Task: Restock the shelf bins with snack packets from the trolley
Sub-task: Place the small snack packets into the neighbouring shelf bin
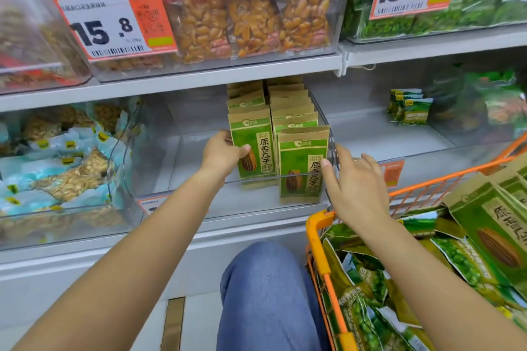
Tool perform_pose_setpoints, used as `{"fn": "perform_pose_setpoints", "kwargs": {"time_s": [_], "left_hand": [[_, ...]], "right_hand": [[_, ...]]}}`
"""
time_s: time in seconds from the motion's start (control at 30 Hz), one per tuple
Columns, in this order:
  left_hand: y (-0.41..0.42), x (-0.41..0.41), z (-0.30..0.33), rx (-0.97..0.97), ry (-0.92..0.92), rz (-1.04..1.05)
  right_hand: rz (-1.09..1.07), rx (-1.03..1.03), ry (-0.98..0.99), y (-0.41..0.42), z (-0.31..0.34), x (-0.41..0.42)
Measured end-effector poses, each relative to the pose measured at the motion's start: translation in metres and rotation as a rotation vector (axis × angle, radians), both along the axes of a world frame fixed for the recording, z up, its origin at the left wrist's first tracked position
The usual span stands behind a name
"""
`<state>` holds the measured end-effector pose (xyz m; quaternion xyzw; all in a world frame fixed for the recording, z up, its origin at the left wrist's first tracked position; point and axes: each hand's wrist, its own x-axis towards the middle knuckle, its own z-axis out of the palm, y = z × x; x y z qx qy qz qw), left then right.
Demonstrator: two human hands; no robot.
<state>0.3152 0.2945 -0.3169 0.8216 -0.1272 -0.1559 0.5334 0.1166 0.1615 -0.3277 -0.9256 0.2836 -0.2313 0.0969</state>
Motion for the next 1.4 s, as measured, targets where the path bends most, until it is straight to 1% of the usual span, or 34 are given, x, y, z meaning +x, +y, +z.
{"fn": "perform_pose_setpoints", "kwargs": {"time_s": [0.07, 0.13, 0.17, 0.2, 0.27, 0.3, 0.37, 0.4, 0.47, 0.5, 0.53, 0.63, 0.67, 0.7, 0.8, 0.9, 1.0, 1.03, 1.1, 1.13, 1.2, 1.27, 1.33, 1.4], "left_hand": [[-0.001, 0.001, -0.001, 0.079, -0.048, 0.036], [-0.001, -0.002, -0.001, 0.114, -0.069, 0.044], [-0.001, -0.005, 0.000, 0.132, -0.097, 0.042], [0.000, -0.009, 0.002, 0.168, -0.165, 0.047], [0.005, -0.023, 0.007, 0.221, -0.394, 0.073], [0.009, -0.035, 0.011, 0.194, -0.519, 0.076], [0.015, -0.063, 0.016, 0.076, -0.716, 0.028], [0.018, -0.078, 0.017, 0.026, -0.782, -0.027], [0.022, -0.104, 0.017, -0.029, -0.834, -0.185], [0.021, -0.115, 0.014, -0.035, -0.829, -0.276], [0.020, -0.125, 0.012, -0.028, -0.814, -0.358], [0.011, -0.146, 0.002, 0.004, -0.738, -0.503], [0.007, -0.151, 0.000, 0.005, -0.702, -0.515], [0.003, -0.154, -0.003, 0.005, -0.666, -0.517], [-0.009, -0.156, -0.009, 0.053, -0.606, -0.524], [-0.012, -0.152, -0.016, 0.111, -0.600, -0.550], [-0.010, -0.152, -0.017, 0.095, -0.587, -0.538], [-0.009, -0.152, -0.017, 0.082, -0.576, -0.532], [-0.010, -0.152, -0.017, 0.049, -0.529, -0.525], [-0.009, -0.152, -0.017, 0.018, -0.471, -0.523], [-0.008, -0.152, -0.013, -0.082, -0.279, -0.517], [-0.007, -0.152, -0.009, -0.194, -0.104, -0.499], [-0.006, -0.151, -0.007, -0.280, -0.037, -0.477], [-0.005, -0.152, -0.004, -0.308, -0.004, -0.498]], "right_hand": [[0.008, 0.019, 0.008, 0.000, -0.001, 0.001], [0.017, 0.127, 0.010, -0.001, 0.002, 0.001], [0.041, 0.256, -0.036, -0.003, 0.006, 0.001], [0.065, 0.433, -0.100, -0.007, 0.014, -0.001], [0.083, 0.762, -0.221, -0.018, 0.030, -0.008], [0.092, 0.841, -0.259, -0.023, 0.039, -0.014], [0.129, 0.869, -0.267, -0.033, 0.051, -0.034], [0.155, 0.874, -0.254, -0.036, 0.055, -0.046], [0.202, 0.869, -0.175, -0.039, 0.056, -0.069], [0.219, 0.838, -0.108, -0.041, 0.052, -0.080], [0.232, 0.765, -0.019, -0.041, 0.048, -0.089], [0.267, 0.350, 0.346, -0.039, 0.031, -0.104], [0.289, 0.216, 0.444, -0.035, 0.027, -0.104], [0.318, 0.126, 0.502, -0.033, 0.023, -0.102], [0.391, 0.030, 0.518, -0.023, 0.010, -0.095], [0.388, -0.106, 0.474, -0.016, -0.006, -0.092], [0.401, -0.213, 0.429, -0.016, -0.018, -0.091], [0.415, -0.233, 0.388, -0.018, -0.019, -0.091], [0.442, -0.230, 0.302, -0.023, -0.020, -0.091], [0.462, -0.221, 0.263, -0.026, -0.018, -0.092], [0.497, -0.201, 0.179, -0.032, -0.009, -0.097], [0.465, -0.147, 0.077, -0.036, 0.005, -0.104], [0.407, 0.015, -0.081, -0.039, 0.018, -0.108], [0.370, 0.351, -0.295, -0.038, 0.028, -0.110]]}}
